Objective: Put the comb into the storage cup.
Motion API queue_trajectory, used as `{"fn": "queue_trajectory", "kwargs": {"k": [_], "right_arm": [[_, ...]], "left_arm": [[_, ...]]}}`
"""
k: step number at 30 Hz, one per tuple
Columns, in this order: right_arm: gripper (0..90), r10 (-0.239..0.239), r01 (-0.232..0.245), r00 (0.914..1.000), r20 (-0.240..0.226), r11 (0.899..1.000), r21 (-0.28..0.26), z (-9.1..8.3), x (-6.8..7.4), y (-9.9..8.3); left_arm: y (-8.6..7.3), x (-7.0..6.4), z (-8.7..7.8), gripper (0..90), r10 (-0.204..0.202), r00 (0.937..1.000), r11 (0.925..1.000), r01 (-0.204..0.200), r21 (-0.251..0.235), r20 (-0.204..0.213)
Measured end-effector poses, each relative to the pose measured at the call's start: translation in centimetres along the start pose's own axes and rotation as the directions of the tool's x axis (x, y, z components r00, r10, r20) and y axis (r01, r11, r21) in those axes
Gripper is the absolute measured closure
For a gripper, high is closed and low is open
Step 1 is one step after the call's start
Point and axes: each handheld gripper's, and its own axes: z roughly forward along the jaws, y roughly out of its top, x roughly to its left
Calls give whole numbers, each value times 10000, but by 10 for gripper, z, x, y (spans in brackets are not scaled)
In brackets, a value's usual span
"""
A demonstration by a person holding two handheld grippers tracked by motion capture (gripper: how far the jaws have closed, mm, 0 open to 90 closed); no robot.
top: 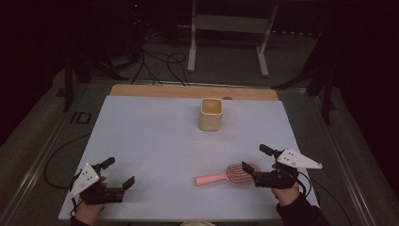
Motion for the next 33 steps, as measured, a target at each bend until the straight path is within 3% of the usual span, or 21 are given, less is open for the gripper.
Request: {"fn": "queue_trajectory", "kwargs": {"k": [8,16,23,33], "right_arm": [[82,-303,307,9992,-270,9994,165,14,6,17],[82,-421,448,9948,-923,9986,269,39,17,38],[83,-410,457,9899,-1354,9985,313,59,28,43],[155,-236,429,9835,-1792,9936,1043,91,40,33]], "left_arm": [[0,0,0,1,25,10000,10000,-25,4,22],[0,0,0,1,11,10000,10000,-11,2,90],[0,-1,-1,1,14,10000,10000,-13,-52,89],[0,-1,-1,1,11,9999,10000,-9,-92,132]]}}
